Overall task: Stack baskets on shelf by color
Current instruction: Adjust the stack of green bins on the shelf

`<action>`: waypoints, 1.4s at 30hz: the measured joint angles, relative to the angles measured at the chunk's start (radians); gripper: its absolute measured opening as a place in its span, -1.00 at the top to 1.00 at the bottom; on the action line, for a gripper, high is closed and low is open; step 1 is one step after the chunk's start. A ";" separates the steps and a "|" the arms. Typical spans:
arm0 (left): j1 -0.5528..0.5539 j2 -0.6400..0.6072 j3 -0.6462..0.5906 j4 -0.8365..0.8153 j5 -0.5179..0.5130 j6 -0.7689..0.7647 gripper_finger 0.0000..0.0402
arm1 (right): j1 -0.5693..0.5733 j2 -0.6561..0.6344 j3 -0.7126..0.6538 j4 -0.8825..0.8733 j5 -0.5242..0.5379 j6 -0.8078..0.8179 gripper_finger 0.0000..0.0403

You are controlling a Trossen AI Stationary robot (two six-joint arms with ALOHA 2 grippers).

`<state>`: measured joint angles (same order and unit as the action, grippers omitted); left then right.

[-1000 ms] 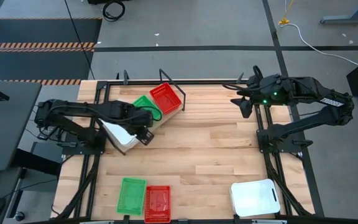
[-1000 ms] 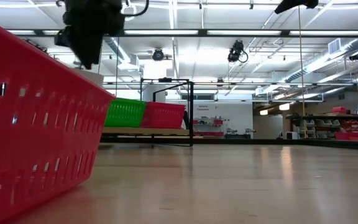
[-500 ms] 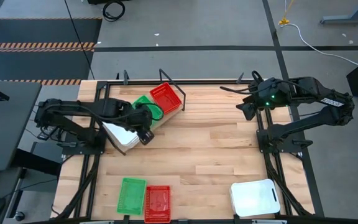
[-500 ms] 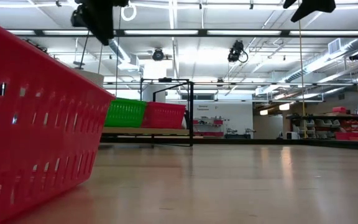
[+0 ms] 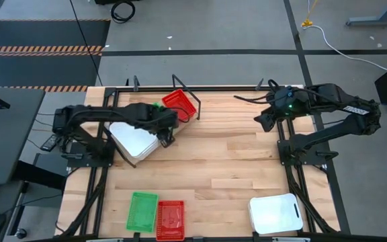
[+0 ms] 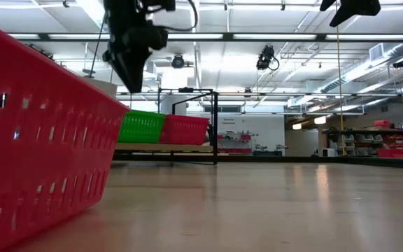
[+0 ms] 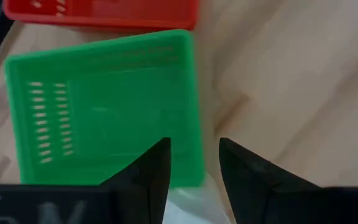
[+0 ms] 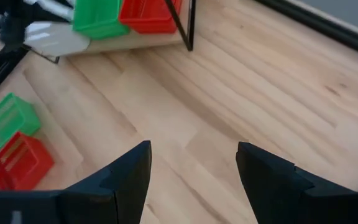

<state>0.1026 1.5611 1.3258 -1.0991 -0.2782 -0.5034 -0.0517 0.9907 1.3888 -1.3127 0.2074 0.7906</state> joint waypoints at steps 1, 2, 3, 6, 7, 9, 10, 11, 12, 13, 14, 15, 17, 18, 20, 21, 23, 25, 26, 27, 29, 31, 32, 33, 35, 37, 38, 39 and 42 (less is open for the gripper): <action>0.016 0.009 0.000 -0.003 -0.004 0.002 0.29 | 0.000 0.001 0.000 0.000 -0.009 0.000 -0.19; 0.030 0.017 0.000 -0.012 -0.011 0.003 0.29 | 0.000 0.001 0.000 0.001 -0.017 0.000 -0.19; 0.044 0.023 0.000 -0.019 -0.018 0.004 0.29 | 0.000 0.001 0.000 0.000 -0.022 0.000 -0.19; 0.088 0.026 0.000 -0.026 -0.033 0.030 0.29 | 0.002 0.001 0.000 0.000 -0.029 0.001 -0.19; 0.103 0.025 0.000 -0.026 -0.034 0.042 0.29 | 0.006 0.001 0.000 0.000 -0.029 0.001 -0.19; 0.131 0.022 0.000 -0.042 -0.034 0.053 0.30 | 0.012 0.001 0.000 -0.001 -0.029 0.001 -0.19; 0.142 0.021 0.000 -0.057 -0.032 0.064 0.31 | 0.015 0.001 0.000 -0.002 -0.029 0.001 -0.19; 0.153 0.020 0.000 -0.074 -0.024 0.071 0.31 | 0.018 0.001 0.000 -0.003 -0.029 0.001 -0.19; 0.162 0.021 0.000 -0.093 -0.014 0.077 0.32 | 0.021 0.001 0.000 -0.006 -0.029 0.001 -0.19; 0.170 0.022 0.000 -0.112 -0.006 0.083 0.32 | 0.024 0.001 0.000 -0.007 -0.028 0.001 -0.19; 0.174 0.022 0.000 -0.126 0.000 0.091 0.33 | 0.026 0.001 0.000 -0.007 -0.026 0.001 -0.19; 0.177 0.023 0.000 -0.136 0.004 0.096 0.33 | 0.027 0.001 0.000 -0.008 -0.025 0.000 -0.19; 0.176 0.023 0.000 -0.150 0.005 0.105 0.32 | 0.030 0.001 0.000 -0.008 -0.022 0.000 -0.19; 0.176 0.023 0.000 -0.160 0.006 0.107 0.32 | 0.030 0.001 0.000 -0.008 -0.021 -0.001 -0.19; 0.176 0.023 0.000 -0.183 0.026 0.114 0.32 | 0.030 0.001 0.000 -0.008 -0.021 -0.004 -0.19; 0.176 0.023 0.000 -0.197 0.039 0.120 0.32 | 0.030 0.001 0.000 -0.008 -0.021 -0.005 -0.19; 0.174 0.023 0.000 -0.230 0.046 0.123 0.33 | 0.030 0.001 0.000 -0.008 -0.021 -0.006 -0.19; 0.174 0.023 0.000 -0.253 0.047 0.122 0.34 | 0.030 0.001 0.000 -0.008 -0.016 -0.008 -0.19; 0.173 0.023 0.000 -0.259 0.047 0.123 0.34 | 0.030 0.001 0.000 -0.008 -0.013 -0.008 -0.19; 0.173 0.023 0.000 -0.266 0.047 0.123 0.33 | 0.030 0.001 0.000 -0.008 -0.010 -0.008 -0.19; 0.173 0.023 0.000 -0.270 0.048 0.123 0.33 | 0.030 0.001 0.000 -0.008 -0.010 -0.013 -0.19; 0.173 0.023 0.000 -0.269 0.057 0.123 0.33 | 0.030 0.001 0.000 -0.008 -0.010 -0.015 -0.19; 0.173 0.023 0.000 -0.271 0.060 0.123 0.33 | 0.030 0.001 0.000 -0.008 -0.010 -0.015 -0.19; 0.173 0.023 0.000 -0.273 0.063 0.123 0.34 | 0.030 0.001 0.000 -0.008 -0.010 -0.015 -0.19; 0.173 0.023 0.000 -0.278 0.063 0.123 0.35 | 0.030 0.001 0.000 -0.008 -0.014 -0.015 -0.19; 0.173 0.022 0.000 -0.273 0.063 0.117 0.35 | 0.030 0.001 0.000 -0.008 -0.018 -0.015 -0.19; 0.173 0.020 0.000 -0.262 0.063 0.110 0.35 | 0.030 0.001 0.000 -0.008 -0.019 -0.015 -0.19; 0.173 0.017 0.000 -0.245 0.063 0.100 0.35 | 0.030 0.001 0.000 -0.008 -0.019 -0.015 -0.19; 0.168 0.015 0.000 -0.186 0.060 0.072 0.35 | 0.030 0.001 0.000 -0.008 -0.019 -0.015 -0.19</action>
<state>0.2703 1.5764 1.3260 -1.2852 -0.2182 -0.4313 -0.0216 0.9920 1.3891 -1.3212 0.1883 0.7753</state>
